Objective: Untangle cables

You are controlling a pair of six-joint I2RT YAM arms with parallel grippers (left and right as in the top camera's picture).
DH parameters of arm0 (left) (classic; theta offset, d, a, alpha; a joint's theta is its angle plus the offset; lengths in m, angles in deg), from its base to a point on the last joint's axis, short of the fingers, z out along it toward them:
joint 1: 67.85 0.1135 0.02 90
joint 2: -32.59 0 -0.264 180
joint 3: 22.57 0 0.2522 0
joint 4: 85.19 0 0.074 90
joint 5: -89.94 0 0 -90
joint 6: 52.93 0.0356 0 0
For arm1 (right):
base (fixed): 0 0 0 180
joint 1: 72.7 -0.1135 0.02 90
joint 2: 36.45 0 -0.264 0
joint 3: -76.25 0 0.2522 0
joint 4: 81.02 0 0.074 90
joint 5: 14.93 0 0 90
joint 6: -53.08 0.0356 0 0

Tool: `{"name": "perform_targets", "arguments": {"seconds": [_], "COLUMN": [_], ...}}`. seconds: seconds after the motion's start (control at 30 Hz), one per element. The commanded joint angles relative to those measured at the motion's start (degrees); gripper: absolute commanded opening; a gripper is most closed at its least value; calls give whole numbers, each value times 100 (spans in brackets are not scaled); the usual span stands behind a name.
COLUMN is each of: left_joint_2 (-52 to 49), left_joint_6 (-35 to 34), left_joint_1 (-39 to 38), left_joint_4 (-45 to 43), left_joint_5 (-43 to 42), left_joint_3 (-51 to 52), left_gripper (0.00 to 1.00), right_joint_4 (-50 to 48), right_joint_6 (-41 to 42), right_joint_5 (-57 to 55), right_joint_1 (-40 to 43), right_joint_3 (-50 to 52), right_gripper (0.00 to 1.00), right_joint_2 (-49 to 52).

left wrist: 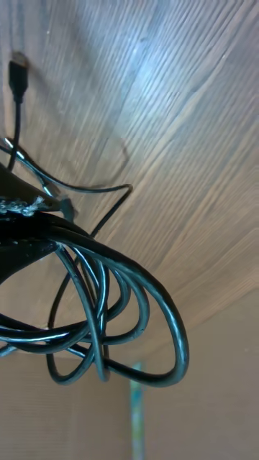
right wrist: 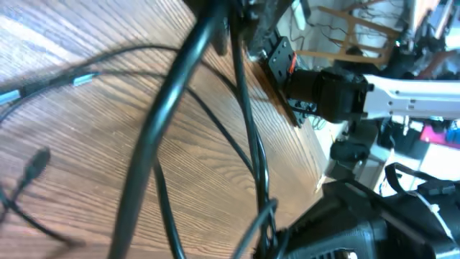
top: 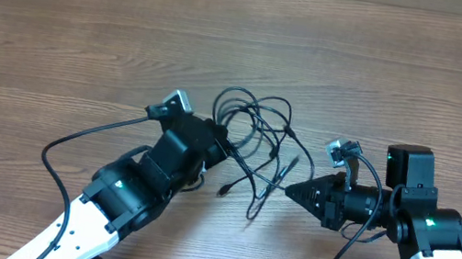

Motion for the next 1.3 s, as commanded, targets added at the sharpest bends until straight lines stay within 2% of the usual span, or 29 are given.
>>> {"name": "perform_targets", "arguments": {"seconds": [0.0,0.03,0.13,0.17,0.3,0.37,0.47,0.63,0.67,0.73,0.77,0.87,0.97,1.17,1.27], "left_joint_2": [116,138,243,295,426,448,452,452,452,452,452,452,452,374,262], "left_joint_6": [929,1364,2704,3589,5995,6675,7114,7637,7949,8614,9176,9591,9619,9724,9718], "left_joint_1": [188,190,190,190,190,188,188,188,184,173,173,173,173,173,157], "left_joint_4": [-87,-87,-181,-264,-282,-271,-164,133,157,271,378,374,223,-136,-184], "left_joint_5": [179,173,-83,-376,-1274,-1582,-1596,-1016,-1029,-1167,-1460,-2083,-2514,-3779,-3954], "left_joint_3": [-162,-162,-162,-162,-162,-162,-162,-162,-162,-162,-162,-162,-162,-162,-162], "left_gripper": [4,4,4,4,4,4,4,4,4,4,4,4,4,4,4], "right_joint_4": [13,22,15,13,-46,-120,-310,-404,-481,-664,-852,-1228,-1416,-1711,-1705], "right_joint_6": [136,140,269,273,623,717,876,876,876,872,868,673,245,-411,-490], "right_joint_5": [-267,-304,-308,-343,-732,-737,-732,-734,-734,-734,-734,-726,-444,861,999], "right_joint_1": [13,13,13,13,13,13,13,13,13,13,13,13,13,13,13], "right_joint_3": [-66,-66,-66,-66,-66,-66,-72,-83,-83,-94,-122,-131,-131,-131,-131], "right_gripper": [96,100,100,100,100,100,100,100,100,100,100,100,100,86,65], "right_joint_2": [-63,-63,-63,-63,-63,-63,-66,-94,-114,-138,-151,-162,-162,-162,-162]}}
